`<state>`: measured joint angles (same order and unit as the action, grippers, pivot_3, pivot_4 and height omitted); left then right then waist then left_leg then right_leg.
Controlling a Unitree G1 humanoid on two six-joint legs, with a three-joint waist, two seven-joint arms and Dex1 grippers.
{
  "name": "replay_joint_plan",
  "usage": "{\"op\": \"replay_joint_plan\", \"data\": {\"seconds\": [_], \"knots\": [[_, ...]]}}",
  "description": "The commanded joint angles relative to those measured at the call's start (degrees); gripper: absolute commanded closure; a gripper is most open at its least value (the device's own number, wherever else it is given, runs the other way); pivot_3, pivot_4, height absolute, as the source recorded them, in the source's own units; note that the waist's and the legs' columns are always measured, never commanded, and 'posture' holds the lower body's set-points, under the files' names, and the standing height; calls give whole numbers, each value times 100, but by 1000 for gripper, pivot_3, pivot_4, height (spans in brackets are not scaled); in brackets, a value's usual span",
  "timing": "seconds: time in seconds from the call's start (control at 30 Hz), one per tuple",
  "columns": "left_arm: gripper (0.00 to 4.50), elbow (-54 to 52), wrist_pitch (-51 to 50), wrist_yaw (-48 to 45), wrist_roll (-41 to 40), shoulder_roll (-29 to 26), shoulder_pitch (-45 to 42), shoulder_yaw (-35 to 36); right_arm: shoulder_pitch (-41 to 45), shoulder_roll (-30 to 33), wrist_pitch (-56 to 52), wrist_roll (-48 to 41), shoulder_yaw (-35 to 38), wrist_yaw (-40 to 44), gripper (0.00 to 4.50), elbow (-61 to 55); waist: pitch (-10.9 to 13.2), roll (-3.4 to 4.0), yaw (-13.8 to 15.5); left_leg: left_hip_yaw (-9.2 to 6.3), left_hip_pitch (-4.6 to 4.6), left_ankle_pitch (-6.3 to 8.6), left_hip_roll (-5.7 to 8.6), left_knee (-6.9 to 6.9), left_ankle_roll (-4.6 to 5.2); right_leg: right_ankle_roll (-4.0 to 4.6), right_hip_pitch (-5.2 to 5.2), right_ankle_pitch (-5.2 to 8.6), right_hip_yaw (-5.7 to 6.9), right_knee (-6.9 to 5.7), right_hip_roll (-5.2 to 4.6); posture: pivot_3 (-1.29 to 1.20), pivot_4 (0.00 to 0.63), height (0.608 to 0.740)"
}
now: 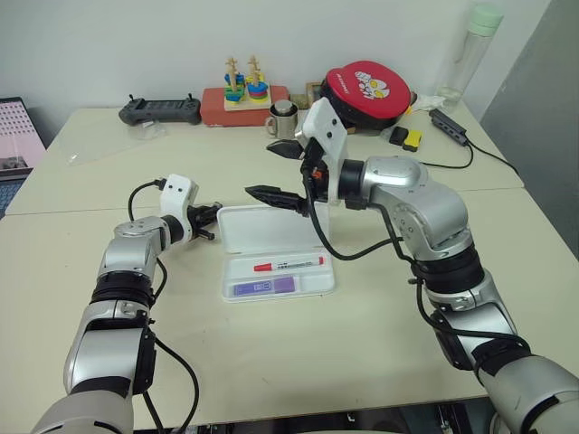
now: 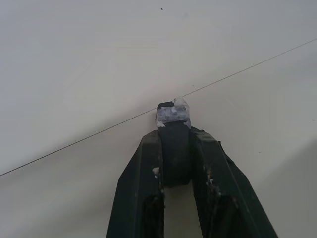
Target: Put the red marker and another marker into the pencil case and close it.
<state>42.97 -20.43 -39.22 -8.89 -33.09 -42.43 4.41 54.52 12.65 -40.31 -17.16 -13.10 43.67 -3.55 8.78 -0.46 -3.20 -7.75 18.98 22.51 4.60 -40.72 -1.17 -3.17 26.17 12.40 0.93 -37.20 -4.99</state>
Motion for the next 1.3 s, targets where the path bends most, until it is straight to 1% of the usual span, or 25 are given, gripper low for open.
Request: {"op": "replay_joint_plan", "data": {"seconds": [0.03,0.1,0.17,0.23,0.33,0.37,0.4,0.5,0.6,0.67,0.73,0.9,1.0,1.3], "knots": [[4066,48,351,309,30,-79,-30,237,65,83,170,-118,231,58,0,-82,0,0,-6,0,0,0,0,0,0,0,0,0,0,0,0,0,150,740],[4067,-264,542,171,-327,-9,-101,520,-7,177,190,-175,313,143,0,-131,0,0,-4,0,1,0,0,0,0,0,1,0,0,1,0,0,150,740],[4067,-1027,441,-220,-874,115,-127,764,-156,368,111,-398,490,341,0,-323,0,0,14,-4,7,0,-1,-2,0,0,3,0,0,2,0,0,150,740],[4067,-2067,74,-715,-1347,173,-45,697,-407,700,-23,-690,606,684,0,-673,0,-2,69,-30,36,0,-1,-16,0,-1,5,0,10,13,-5,0,150,740],[4067,-3698,-756,-1525,-1929,43,223,135,-874,1327,-222,-988,630,1133,0,-1239,0,-2,97,-45,60,0,6,-22,0,-4,14,-2,18,20,-17,0,150,740],[4067,-4058,-1010,-1709,-2050,-18,315,-42,-1008,1505,-278,-1058,624,1218,0,-1381,0,-2,95,-50,65,0,9,-22,1,-4,13,-3,20,23,-18,0,150,740],[4067,-4351,-1209,-1853,-2129,-76,391,-213,-1136,1665,-325,-1117,622,1285,0,-1503,-1,0,83,-51,65,0,11,-21,1,-4,14,-3,18,23,-20,0,150,740],[4067,-4917,-1414,-2159,-1934,-155,561,-973,-1642,2210,-437,-1107,518,1417,0,-1815,-1,0,77,-47,54,0,13,-12,1,-4,14,-2,8,23,-19,0,150,740],[4067,-4996,-1553,-2243,-1826,-105,637,-1405,-1967,2524,-455,-1041,373,1408,0,-2053,0,-1,82,-23,42,0,0,-12,1,-4,10,-2,-4,15,-5,0,150,740],[4067,-4946,-1391,-2339,-1477,-151,737,-1857,-2117,2657,-509,-1048,345,1334,0,-2217,0,-1,93,-9,33,0,-7,-13,1,0,9,-5,-14,8,1,0,150,740],[4067,-4827,-1224,-2369,-1239,-134,793,-2079,-2199,2725,-576,-1048,349,1233,0,-2313,0,-1,124,-3,18,0,-9,-11,1,1,-2,-6,-18,9,5,0,150,740],[4067,-4708,-1298,-2494,-1169,-30,819,-2266,-2359,2832,-587,-990,300,1083,0,-2355,1,-3,178,1,14,0,-6,-9,1,1,-4,-6,-16,17,4,0,150,740],[4067,-4755,-1183,-2585,-977,-82,942,-2447,-2355,2827,-572,-969,257,1028,0,-2349,2,-3,187,1,15,0,-4,-9,1,0,-4,-6,-15,19,3,0,150,740],[4067,-4872,-1218,-2575,-806,-44,1147,-2575,-2385,2802,-550,-945,230,1003,0,-2358,2,-4,191,1,15,0,-5,-10,1,0,-6,-6,-16,20,2,0,150,740]]}}
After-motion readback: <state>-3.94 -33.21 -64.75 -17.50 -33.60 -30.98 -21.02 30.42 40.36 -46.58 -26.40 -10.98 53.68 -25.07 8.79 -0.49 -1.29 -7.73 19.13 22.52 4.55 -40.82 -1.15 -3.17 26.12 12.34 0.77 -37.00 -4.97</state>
